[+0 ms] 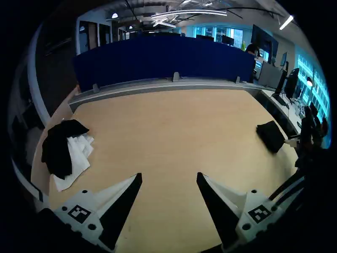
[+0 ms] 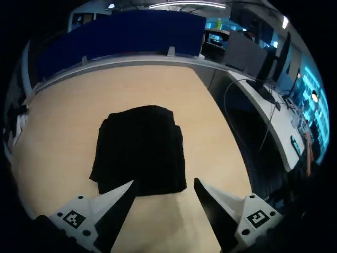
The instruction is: Fold towel
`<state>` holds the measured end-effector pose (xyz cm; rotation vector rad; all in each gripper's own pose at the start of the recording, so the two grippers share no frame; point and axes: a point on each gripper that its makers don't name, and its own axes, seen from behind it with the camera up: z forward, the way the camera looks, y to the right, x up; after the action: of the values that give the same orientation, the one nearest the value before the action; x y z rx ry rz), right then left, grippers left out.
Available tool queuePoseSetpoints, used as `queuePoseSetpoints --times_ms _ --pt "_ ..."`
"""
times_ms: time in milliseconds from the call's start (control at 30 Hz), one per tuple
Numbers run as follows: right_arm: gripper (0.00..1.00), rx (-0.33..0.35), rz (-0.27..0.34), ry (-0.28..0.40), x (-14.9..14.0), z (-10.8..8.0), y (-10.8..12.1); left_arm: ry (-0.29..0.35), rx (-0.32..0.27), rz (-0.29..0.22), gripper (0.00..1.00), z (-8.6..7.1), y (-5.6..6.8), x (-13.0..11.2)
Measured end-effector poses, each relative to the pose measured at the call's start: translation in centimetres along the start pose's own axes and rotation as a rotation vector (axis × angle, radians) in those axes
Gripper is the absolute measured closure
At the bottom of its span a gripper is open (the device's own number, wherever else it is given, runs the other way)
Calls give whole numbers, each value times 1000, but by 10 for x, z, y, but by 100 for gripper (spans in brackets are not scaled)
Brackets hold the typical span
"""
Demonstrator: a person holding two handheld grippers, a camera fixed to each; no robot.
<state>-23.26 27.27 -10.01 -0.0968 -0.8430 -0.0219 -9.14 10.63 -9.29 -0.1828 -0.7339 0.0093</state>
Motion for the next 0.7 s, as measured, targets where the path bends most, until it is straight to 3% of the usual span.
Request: queuePoseSetpoints --times_ms 700 --pt "0 95 -80 43 81 58 -46 -10 80 -55 3 -1 -25 -6"
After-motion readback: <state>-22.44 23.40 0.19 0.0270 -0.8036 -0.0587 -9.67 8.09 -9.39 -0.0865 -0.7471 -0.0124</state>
